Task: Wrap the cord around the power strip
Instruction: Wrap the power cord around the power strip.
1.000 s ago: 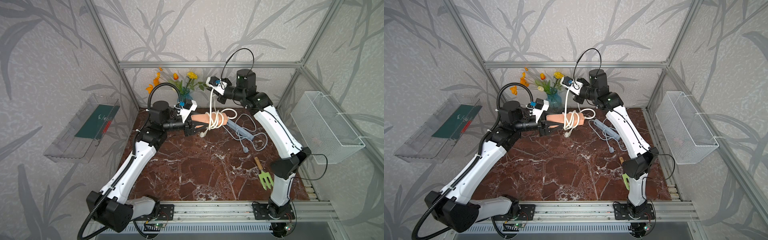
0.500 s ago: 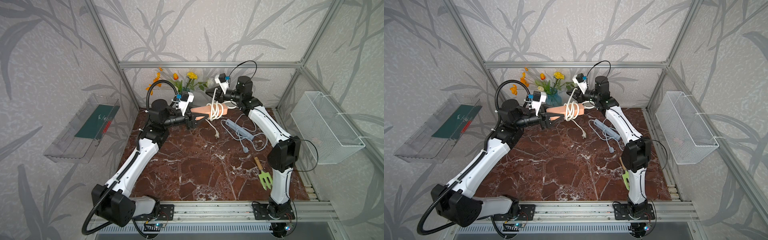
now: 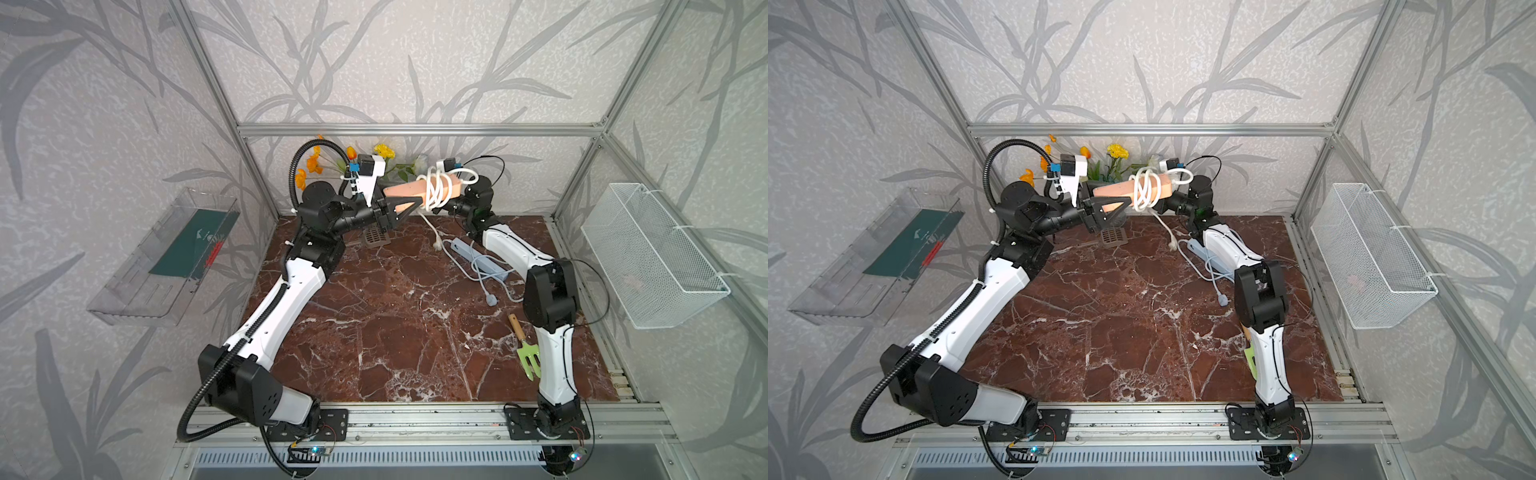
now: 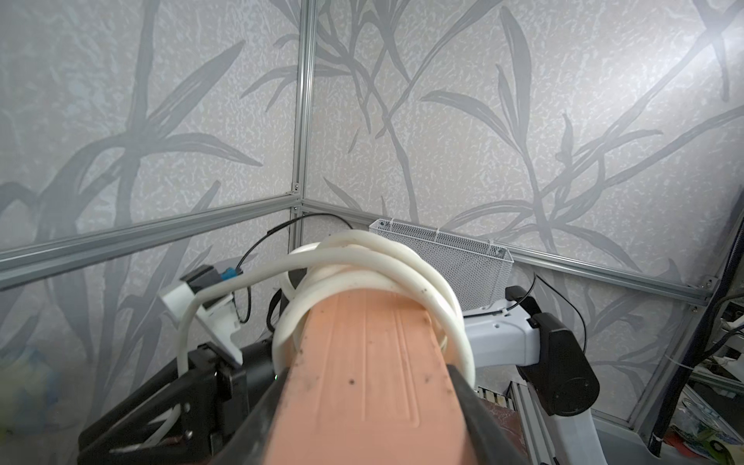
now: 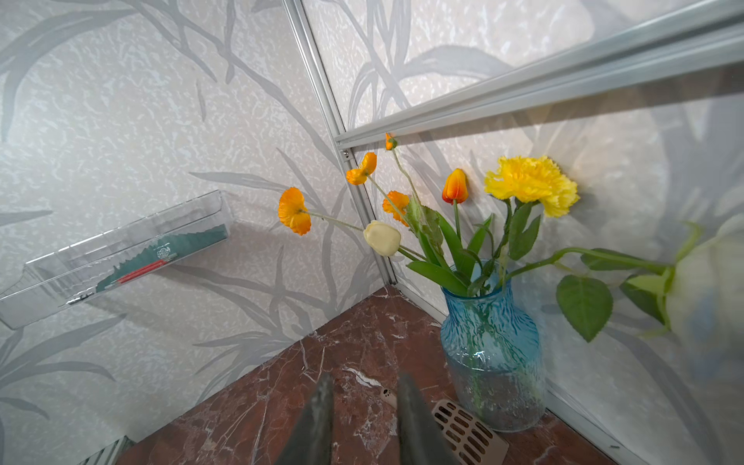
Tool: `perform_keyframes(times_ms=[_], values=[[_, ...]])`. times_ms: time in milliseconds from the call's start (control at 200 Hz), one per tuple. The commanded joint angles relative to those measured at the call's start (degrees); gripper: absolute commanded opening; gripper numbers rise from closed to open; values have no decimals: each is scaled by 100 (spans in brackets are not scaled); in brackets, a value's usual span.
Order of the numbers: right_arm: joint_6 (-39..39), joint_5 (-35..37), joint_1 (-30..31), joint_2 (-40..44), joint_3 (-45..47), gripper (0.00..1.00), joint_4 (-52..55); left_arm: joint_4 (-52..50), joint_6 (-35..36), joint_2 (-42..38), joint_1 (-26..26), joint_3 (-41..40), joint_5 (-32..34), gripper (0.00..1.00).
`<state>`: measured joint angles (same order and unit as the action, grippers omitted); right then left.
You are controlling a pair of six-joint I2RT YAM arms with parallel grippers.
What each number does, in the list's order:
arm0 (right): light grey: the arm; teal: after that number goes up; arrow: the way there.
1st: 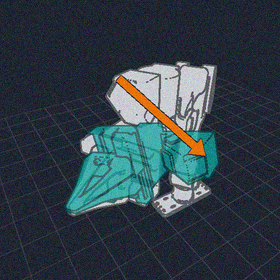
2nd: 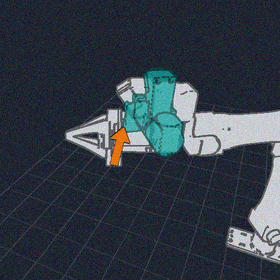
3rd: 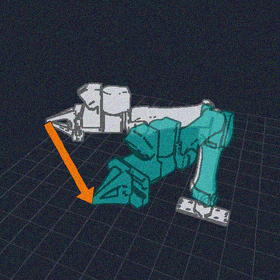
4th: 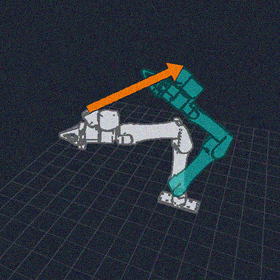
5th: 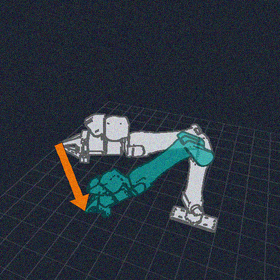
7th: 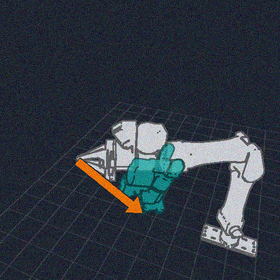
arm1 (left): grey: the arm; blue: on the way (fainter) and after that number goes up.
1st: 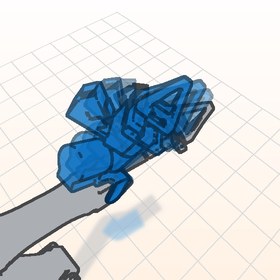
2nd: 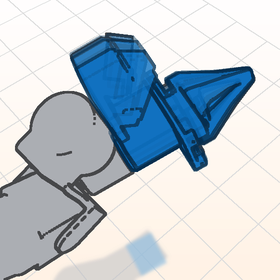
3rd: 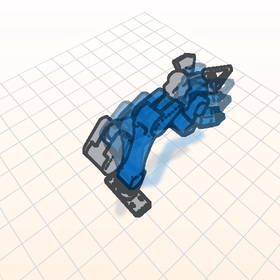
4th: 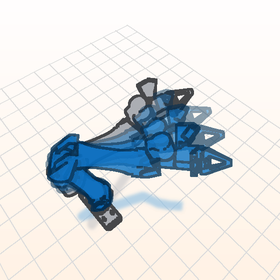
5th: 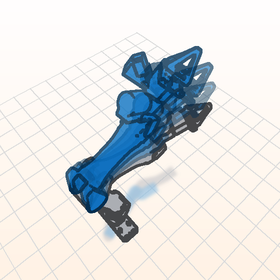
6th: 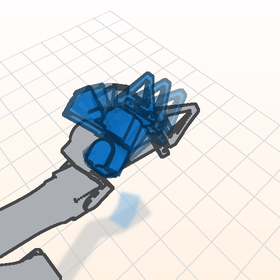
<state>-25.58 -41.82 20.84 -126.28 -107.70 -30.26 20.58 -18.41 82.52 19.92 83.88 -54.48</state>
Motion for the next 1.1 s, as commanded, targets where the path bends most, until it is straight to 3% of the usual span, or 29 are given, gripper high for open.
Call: perform_keyframes(times_ms=[0,420,530,585,745,910,1100], values=[[-539,735,170,-283,-39,28,-365,485,599,-277,232,406,-171,0],[-682,2227,534,-763,-100,29,-507,386,829,-346,293,481,143,0],[-678,2414,570,-777,43,25,-501,328,910,-408,278,473,349,0],[-761,2484,579,-712,358,17,-633,261,1009,-454,265,464,592,0],[-667,2981,692,256,2059,0,-1101,-783,1921,-610,117,598,1752,0],[-79,3131,887,1554,3446,0,-961,-2165,2970,-534,-111,1048,2921,0],[1520,3306,1375,2958,4080,0,114,-3452,4292,-167,-230,1326,4299,0]])
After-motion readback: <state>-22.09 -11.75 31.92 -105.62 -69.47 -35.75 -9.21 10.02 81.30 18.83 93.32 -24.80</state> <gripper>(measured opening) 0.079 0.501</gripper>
